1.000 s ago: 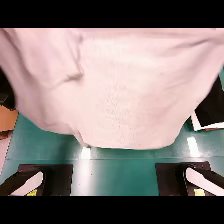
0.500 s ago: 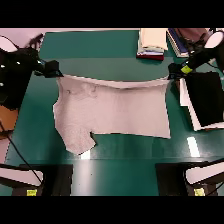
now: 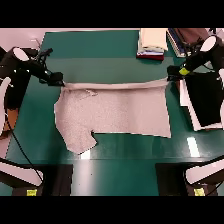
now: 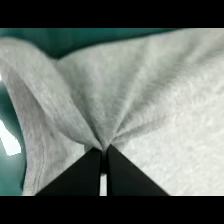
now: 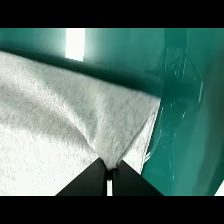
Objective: Fold the shirts.
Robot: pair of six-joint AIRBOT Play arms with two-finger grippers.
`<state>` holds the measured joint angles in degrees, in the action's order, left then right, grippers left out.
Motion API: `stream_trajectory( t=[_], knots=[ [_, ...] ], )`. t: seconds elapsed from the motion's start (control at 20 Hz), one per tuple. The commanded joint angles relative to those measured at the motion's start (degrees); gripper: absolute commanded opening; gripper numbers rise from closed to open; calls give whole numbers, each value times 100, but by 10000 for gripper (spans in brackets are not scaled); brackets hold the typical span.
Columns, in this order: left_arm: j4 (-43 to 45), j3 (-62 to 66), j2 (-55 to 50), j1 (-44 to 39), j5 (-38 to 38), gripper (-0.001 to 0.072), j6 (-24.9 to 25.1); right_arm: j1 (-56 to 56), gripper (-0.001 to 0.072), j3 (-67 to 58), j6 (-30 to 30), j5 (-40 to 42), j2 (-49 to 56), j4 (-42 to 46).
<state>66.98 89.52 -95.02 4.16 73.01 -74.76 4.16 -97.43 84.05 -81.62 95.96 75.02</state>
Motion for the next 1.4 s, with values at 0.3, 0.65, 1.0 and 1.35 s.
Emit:
stream_trajectory(
  t=[0.3,0.65,1.0,1.35],
  knots=[
    [378,-734,-11,4,-4,547,-457,-26,412,1386,247,496,-385,-485],
    [994,-2507,1878,4,81,539,-1008,66,410,1401,94,35,-1657,-490],
    [452,-5635,4168,4,-376,540,-1311,-278,410,1401,48,81,-2323,-492],
    [-942,-6258,4192,-2,-1674,539,-879,-361,410,1401,26,4,-2315,-490]
  ],
)
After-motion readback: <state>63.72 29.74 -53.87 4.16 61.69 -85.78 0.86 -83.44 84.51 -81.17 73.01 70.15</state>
